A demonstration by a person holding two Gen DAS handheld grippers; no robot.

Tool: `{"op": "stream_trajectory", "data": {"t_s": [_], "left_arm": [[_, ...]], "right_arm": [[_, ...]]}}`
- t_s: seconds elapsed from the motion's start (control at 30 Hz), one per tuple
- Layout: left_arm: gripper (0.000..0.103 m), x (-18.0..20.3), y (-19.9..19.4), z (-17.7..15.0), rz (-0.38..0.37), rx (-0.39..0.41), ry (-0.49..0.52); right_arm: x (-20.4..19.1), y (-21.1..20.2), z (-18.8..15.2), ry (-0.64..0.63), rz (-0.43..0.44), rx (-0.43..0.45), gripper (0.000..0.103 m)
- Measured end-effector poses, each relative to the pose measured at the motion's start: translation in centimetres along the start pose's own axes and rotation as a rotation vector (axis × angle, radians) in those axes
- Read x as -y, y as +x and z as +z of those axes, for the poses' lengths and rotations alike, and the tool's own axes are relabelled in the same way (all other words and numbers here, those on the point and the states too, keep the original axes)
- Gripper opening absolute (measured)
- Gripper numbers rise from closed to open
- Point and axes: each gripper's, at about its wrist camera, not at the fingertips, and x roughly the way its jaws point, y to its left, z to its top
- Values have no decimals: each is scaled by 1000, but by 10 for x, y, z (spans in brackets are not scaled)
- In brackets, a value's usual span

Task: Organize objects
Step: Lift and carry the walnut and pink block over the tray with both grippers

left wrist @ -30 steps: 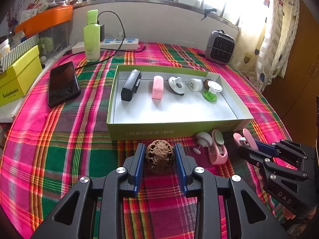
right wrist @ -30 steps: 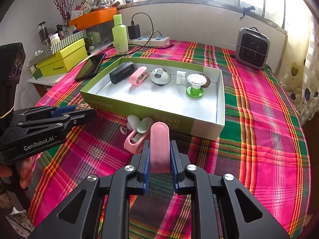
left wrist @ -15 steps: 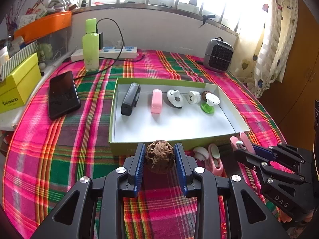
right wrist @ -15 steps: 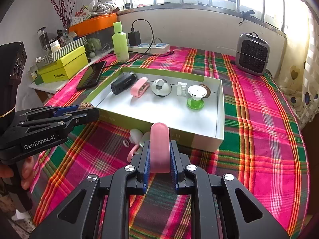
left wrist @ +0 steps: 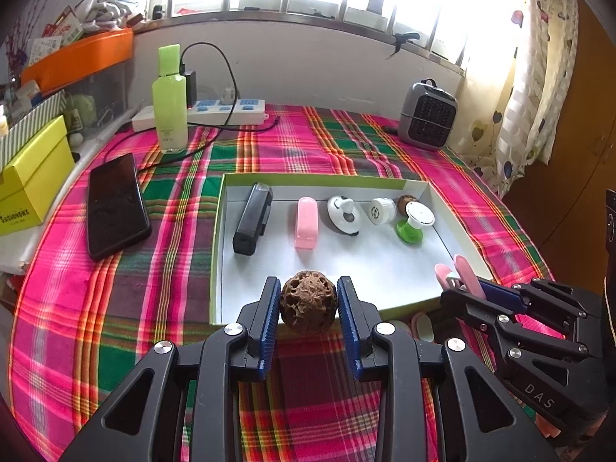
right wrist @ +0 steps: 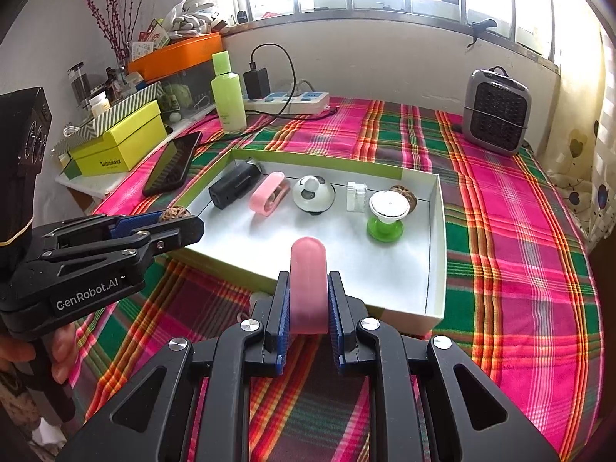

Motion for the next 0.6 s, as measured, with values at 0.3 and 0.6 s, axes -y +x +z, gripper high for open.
{"op": "stream_trajectory", "data": {"t_s": [0.3, 0.6], "left_arm": [[28, -6, 18, 10, 0, -23, -10], [28, -12, 33, 21, 6, -36, -19]], "right_arm": [[2, 19, 13, 3, -1, -20, 19], [0, 41, 29, 12, 16, -38, 19]]}}
